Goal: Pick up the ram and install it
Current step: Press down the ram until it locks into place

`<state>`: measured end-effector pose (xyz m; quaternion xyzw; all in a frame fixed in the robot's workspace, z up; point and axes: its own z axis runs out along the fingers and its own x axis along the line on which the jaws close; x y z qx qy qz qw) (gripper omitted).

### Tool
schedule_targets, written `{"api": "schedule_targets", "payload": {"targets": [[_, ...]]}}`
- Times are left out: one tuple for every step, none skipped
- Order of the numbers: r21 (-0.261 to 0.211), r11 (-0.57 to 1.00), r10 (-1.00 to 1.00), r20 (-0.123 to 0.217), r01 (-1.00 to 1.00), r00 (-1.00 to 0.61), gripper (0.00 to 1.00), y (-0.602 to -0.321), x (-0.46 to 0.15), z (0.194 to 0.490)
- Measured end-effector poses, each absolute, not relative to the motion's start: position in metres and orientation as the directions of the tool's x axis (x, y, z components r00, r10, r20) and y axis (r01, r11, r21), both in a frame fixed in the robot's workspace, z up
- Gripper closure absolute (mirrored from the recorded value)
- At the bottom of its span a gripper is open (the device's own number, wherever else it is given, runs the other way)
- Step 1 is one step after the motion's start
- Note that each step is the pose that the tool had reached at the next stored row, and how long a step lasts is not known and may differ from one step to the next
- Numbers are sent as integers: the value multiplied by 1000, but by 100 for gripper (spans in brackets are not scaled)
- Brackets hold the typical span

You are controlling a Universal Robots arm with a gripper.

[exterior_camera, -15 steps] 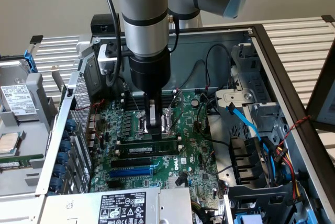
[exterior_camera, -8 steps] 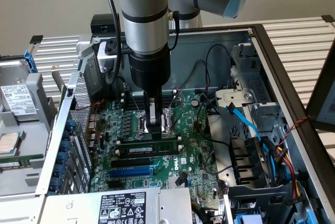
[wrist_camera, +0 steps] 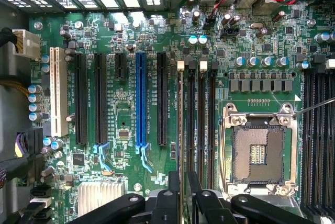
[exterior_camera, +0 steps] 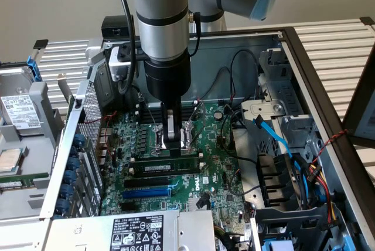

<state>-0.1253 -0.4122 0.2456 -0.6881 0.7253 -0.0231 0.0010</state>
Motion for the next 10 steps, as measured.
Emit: {"api": "schedule_targets", "payload": {"targets": [[-35, 52, -998, 30, -998, -53, 78, -412, -125, 246], [-35, 52, -998, 30, -998, -53, 78, -412, -125, 246], [-35, 52, -998, 30, -998, -53, 71, -412, -125, 246], [-35, 52, -998, 30, -998, -53, 71, -412, -125, 246], [-35, 52, -998, 30, -998, -53, 71, -412, -125, 246], [-35, 52, -998, 30, -998, -53, 71, -412, -125, 246], [-35, 52, -998, 30, -998, -53, 71, -412, -125, 246], [-35, 52, -998, 30, -998, -53, 74, -412, -125, 246], [-35, 52, -998, 30, -998, -53, 80, -412, -125, 246], [-35, 52, -998, 30, -998, -53, 80, -412, -125, 246]]}}
